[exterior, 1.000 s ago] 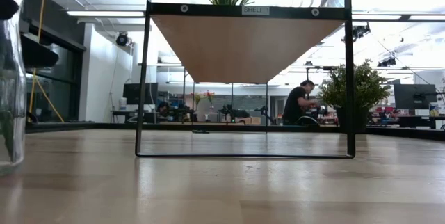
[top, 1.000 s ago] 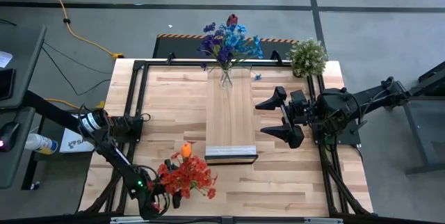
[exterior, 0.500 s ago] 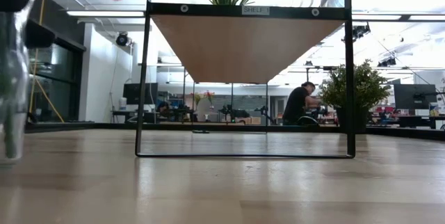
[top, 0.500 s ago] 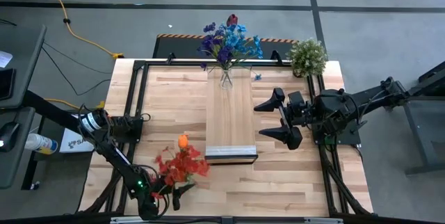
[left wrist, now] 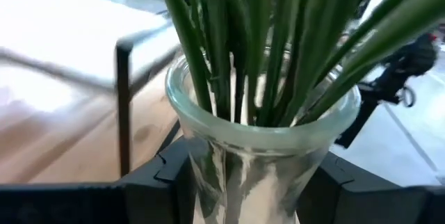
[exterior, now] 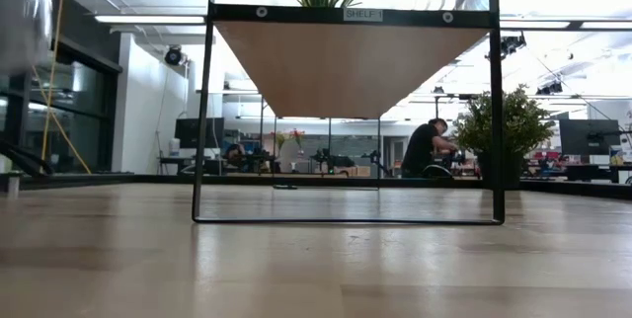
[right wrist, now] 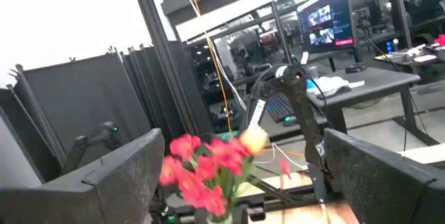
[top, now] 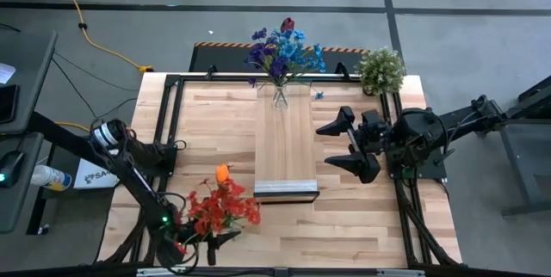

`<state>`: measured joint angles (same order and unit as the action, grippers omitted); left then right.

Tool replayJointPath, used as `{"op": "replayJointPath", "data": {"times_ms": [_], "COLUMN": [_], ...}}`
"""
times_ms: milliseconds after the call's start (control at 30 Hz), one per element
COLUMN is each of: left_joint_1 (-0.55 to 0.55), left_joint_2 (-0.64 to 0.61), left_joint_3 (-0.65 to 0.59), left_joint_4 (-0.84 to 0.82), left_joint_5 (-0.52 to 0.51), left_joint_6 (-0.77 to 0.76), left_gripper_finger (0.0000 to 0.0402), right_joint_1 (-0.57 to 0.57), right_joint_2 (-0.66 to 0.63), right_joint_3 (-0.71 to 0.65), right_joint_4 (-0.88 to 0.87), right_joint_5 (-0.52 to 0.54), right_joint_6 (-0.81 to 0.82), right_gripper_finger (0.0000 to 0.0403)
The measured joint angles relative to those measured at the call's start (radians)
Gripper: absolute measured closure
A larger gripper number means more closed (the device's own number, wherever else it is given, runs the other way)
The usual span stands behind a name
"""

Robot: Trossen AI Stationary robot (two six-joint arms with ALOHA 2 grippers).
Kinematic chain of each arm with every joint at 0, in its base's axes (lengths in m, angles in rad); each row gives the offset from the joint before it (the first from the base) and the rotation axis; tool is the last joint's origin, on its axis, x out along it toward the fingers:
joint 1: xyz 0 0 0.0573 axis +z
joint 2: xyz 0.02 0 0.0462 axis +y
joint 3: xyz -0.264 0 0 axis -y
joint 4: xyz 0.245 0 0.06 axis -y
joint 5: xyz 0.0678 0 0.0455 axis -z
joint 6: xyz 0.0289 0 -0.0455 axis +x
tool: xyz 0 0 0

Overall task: Pick and place flowers into a vace then onto a shelf
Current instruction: Put the transparent vase with the flowers on the shelf

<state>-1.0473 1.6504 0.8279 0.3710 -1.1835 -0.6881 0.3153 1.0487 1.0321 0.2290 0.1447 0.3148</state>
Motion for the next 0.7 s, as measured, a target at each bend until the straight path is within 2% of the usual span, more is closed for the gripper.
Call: {"op": "replayJointPath", "data": {"times_ms": [233, 400, 533, 700], "left_joint_1": [0.0, 0.001, 0.029, 0.089], "left_joint_2": [-0.074, -0.093, -0.1, -0.1], "left_joint_3": [0.112, 0.211, 0.314, 0.454], "left_joint_4": [-0.008, -0.03, -0.142, -0.345], "left_joint_5": [0.026, 0.027, 0.03, 0.099], "left_joint_6": [0.23, 0.366, 0.411, 0.424], "left_gripper_finger": [0.0195, 0.0195, 0.0195, 0.0195], "right_joint_1": [0.0, 0.0, -0.001, -0.001], "right_joint_2": [0.0, -0.001, -0.001, -0.007], "right_joint_3": [0.0, 0.0, 0.0, 0.0], "right_joint_4": [0.005, 0.001, 0.003, 0.001], "right_joint_5": [-0.002, 0.044, 0.097, 0.15], "right_joint_6": [-0.001, -0.014, -0.027, -0.05], "right_gripper_finger": [0.0022, 0.0022, 0.0022, 0.0022]}}
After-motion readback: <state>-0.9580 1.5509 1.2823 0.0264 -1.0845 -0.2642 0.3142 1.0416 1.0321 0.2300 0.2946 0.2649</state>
